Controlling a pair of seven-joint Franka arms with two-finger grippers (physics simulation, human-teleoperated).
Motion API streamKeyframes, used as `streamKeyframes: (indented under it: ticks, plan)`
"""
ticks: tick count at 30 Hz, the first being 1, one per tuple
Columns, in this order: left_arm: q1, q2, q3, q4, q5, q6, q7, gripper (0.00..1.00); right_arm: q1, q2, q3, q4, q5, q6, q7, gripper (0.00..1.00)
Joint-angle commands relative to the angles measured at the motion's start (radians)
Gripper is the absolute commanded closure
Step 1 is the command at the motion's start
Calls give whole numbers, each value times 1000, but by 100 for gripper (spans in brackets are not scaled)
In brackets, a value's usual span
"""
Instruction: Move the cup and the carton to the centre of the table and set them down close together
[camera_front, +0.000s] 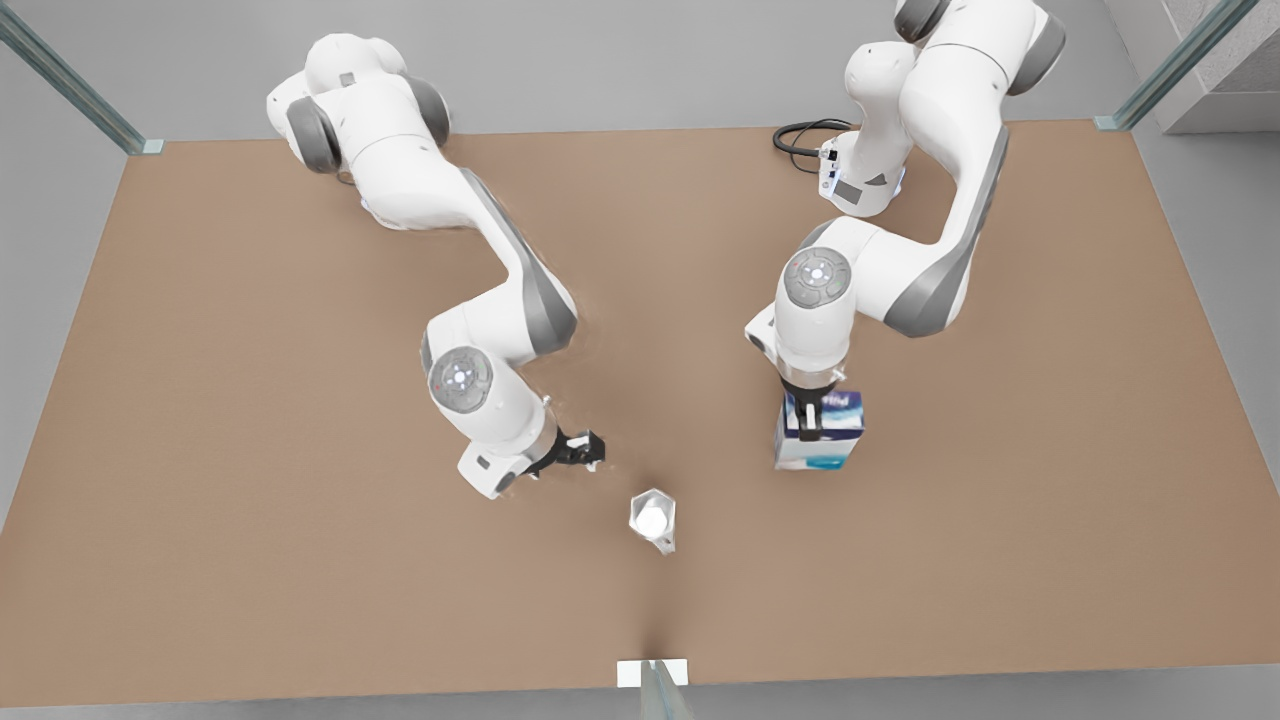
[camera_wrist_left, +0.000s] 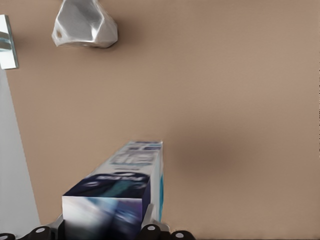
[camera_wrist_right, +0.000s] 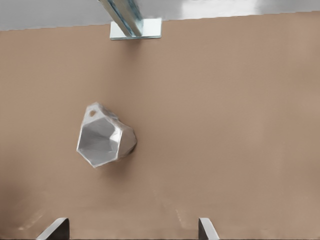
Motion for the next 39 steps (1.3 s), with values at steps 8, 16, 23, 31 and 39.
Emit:
streamKeyframes:
  ticks: [8, 16, 23, 31, 39]
  plan:
    - [-99, 31, -51, 12, -47, -5, -90, 42, -457, -520, 270, -511, -358, -27, -122, 0]
    - [-303, 206, -5, 233, -97, -101, -392, 41, -460, -520, 271, -533, -356, -27, -122, 0]
    - [-418, 281, 133, 302, -83, -38, -351, 40, -461, -518, 271, -539, -356, -26, -122, 0]
    - [-450, 321, 133, 285, -46, -38, -348, 39, -461, -517, 270, -539, -356, -24, -122, 0]
    - [-463, 344, 133, 283, -26, -22, -363, 1, -461, -518, 270, -539, -356, -26, -120, 0]
